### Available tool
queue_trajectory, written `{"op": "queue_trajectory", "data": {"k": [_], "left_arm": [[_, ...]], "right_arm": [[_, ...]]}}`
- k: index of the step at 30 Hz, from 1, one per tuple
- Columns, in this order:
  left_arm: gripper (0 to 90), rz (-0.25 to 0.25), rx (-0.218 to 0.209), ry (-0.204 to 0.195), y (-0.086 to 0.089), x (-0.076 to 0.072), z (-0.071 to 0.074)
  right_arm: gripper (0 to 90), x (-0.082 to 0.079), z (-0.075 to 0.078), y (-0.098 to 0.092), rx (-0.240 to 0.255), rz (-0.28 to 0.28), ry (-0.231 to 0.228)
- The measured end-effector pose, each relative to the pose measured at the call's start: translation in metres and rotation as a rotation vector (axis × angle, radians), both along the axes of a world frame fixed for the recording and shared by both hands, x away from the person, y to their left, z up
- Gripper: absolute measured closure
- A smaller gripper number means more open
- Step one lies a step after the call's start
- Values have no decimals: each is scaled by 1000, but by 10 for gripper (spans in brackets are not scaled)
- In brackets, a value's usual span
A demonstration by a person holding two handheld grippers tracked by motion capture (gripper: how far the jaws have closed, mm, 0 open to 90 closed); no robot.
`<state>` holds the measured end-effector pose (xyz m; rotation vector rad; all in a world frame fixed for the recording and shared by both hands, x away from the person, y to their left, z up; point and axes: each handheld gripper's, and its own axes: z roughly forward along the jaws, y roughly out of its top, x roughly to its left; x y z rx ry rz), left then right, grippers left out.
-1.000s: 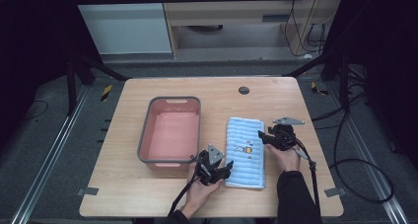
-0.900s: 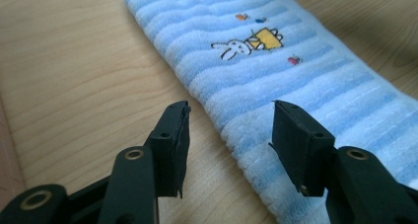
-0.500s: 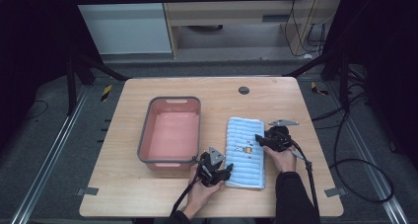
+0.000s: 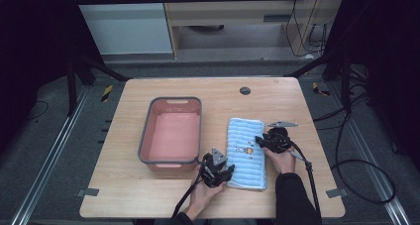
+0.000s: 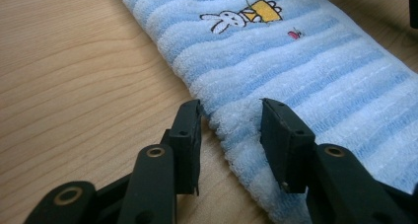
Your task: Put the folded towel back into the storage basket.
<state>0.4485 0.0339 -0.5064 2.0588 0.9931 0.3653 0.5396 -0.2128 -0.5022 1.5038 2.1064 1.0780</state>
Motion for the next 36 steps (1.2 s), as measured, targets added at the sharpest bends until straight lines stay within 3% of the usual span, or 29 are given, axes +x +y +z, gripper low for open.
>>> {"op": "queue_trajectory", "data": {"k": [5, 9, 15, 24, 36], "left_arm": [[663, -5, -15, 17, -1, 0, 0], [755, 1, -35, 40, -2, 0, 1], [834, 9, -24, 20, -5, -4, 1], [850, 10, -55, 4, -1, -8, 6], [853, -12, -115, -36, 10, -13, 29]], "right_arm": [[660, 0, -1, 1, 13, 0, 4], [759, 0, -1, 1, 29, 19, 7], [809, -1, 0, 3, 40, 32, -4], [822, -6, 14, 5, 55, 45, -61], [825, -16, 38, 10, 47, 69, -134]]}}
